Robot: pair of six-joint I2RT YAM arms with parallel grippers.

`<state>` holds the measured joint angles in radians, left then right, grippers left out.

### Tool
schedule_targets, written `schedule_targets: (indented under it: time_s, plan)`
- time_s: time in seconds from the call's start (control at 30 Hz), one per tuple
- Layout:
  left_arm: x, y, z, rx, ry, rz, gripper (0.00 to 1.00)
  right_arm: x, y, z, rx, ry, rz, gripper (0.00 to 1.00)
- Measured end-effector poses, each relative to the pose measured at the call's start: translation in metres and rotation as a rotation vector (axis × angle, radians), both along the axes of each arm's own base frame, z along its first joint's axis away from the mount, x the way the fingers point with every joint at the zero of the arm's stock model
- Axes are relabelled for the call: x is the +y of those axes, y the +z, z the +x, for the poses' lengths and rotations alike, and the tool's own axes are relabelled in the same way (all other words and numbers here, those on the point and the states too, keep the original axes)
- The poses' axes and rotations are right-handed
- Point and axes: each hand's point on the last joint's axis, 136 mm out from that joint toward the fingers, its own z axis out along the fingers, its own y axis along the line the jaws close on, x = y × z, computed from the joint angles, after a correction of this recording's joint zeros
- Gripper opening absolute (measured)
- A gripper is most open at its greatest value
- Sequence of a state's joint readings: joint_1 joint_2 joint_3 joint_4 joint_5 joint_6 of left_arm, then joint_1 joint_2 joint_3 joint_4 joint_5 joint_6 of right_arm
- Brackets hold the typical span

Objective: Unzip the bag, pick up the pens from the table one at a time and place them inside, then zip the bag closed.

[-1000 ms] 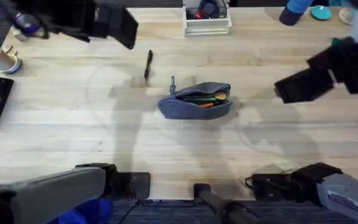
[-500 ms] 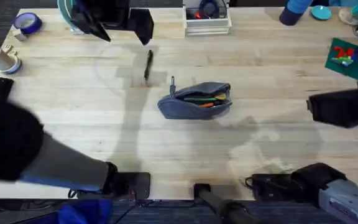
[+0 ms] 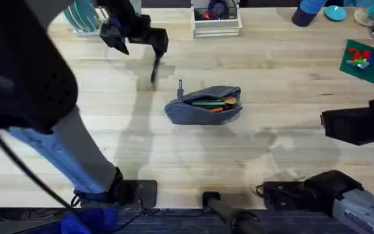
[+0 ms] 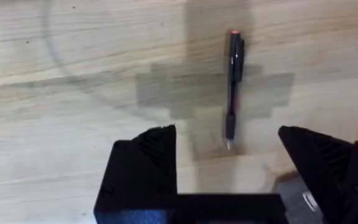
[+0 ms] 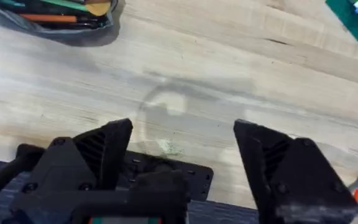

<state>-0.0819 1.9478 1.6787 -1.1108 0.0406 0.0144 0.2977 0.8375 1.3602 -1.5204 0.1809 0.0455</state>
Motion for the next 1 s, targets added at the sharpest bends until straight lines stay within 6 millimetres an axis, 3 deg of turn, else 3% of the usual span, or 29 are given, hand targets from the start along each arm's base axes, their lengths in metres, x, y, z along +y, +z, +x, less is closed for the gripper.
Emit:
schedule_targets:
  time_s: [0.27, 0.47, 1.0]
  plan:
    - [-0.022, -0.041, 0.005, 0.061, -0.001, 0.034, 0.993, -0.002, 0.0, 0.0, -0.003, -0.006, -0.01, 0.999]
    - [-0.024, -0.066, 0.01, 0.092, 0.016, 0.025, 0.993, -0.002, 0.0, 0.0, -0.003, -0.007, -0.012, 0.999]
    - [-0.026, -0.069, 0.011, 0.095, 0.035, 0.011, 0.994, -0.002, 0.0, 0.0, -0.003, -0.007, -0.012, 0.999]
